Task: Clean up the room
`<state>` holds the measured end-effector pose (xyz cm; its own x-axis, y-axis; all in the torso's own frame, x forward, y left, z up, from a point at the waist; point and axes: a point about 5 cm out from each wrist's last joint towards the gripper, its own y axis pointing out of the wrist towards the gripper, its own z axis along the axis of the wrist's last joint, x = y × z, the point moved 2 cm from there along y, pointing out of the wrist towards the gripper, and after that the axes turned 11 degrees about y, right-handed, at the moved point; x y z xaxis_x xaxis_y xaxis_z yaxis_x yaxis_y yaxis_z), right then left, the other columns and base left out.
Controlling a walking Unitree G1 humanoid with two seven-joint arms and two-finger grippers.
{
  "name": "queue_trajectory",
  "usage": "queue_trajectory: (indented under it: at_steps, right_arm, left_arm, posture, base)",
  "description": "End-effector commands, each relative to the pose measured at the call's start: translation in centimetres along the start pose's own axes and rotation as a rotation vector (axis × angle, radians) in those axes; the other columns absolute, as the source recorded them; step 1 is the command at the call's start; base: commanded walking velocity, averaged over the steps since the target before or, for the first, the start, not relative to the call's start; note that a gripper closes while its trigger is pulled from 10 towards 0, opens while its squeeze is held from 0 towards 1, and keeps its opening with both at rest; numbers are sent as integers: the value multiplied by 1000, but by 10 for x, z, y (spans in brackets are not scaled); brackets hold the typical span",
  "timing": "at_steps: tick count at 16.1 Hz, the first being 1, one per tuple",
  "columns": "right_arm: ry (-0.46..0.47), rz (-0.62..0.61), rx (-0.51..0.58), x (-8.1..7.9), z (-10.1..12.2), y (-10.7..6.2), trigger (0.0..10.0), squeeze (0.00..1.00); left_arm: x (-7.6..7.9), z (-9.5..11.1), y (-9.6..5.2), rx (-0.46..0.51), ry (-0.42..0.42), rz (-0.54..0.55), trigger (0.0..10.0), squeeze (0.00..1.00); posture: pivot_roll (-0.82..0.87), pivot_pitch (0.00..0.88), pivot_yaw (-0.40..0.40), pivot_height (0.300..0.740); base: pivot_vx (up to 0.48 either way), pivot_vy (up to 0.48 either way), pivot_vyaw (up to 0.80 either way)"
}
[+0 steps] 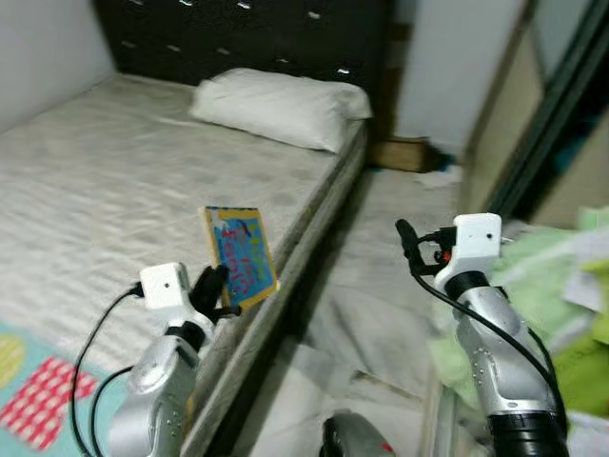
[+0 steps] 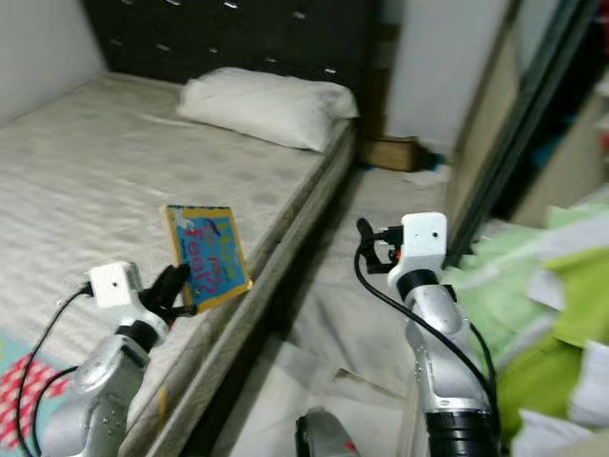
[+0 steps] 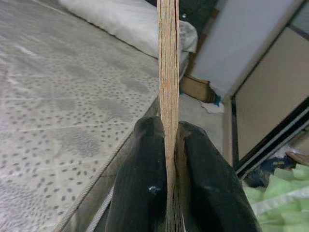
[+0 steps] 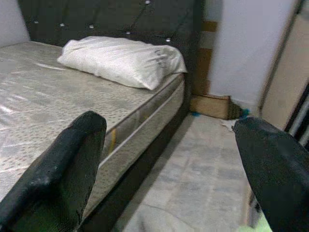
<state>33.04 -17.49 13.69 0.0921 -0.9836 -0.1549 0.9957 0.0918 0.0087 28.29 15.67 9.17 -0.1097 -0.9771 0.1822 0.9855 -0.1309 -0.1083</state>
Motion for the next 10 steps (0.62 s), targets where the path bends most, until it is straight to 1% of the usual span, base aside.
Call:
queue_trajectory:
  at_steps: [1, 4, 6, 8, 10]
  right_arm:
    - [-8, 0, 5, 0, 2, 1, 10000, 0]
    - [-23, -10, 12, 0, 2, 1, 10000, 0]
    - [-59, -60, 24, -1, 7, 9, 10000, 0]
    - [-75, -71, 32, -1, 10, 11, 10000, 0]
    - [-76, -74, 33, 0, 9, 10, 10000, 0]
  left_arm:
    - [0, 8, 1, 46, 15, 9, 10000, 0]
    - [-1, 7, 1, 40, 12, 12, 10000, 0]
    - [2, 7, 5, 46, 8, 8, 10000, 0]
    - [2, 8, 6, 49, 7, 8, 10000, 0]
    - [2, 6, 4, 46, 5, 10, 10000, 0]
  posture:
    - [-176, 0, 34, 655]
    - [-178, 0, 34, 655]
    - [-186, 0, 35, 655]
    - [-193, 0, 37, 655]
    - [-194, 0, 35, 655]
  base:
    - [0, 0, -663]
    - [0, 0, 0]
    - [0, 0, 0]
    - [0, 0, 0]
    - [0, 0, 0]
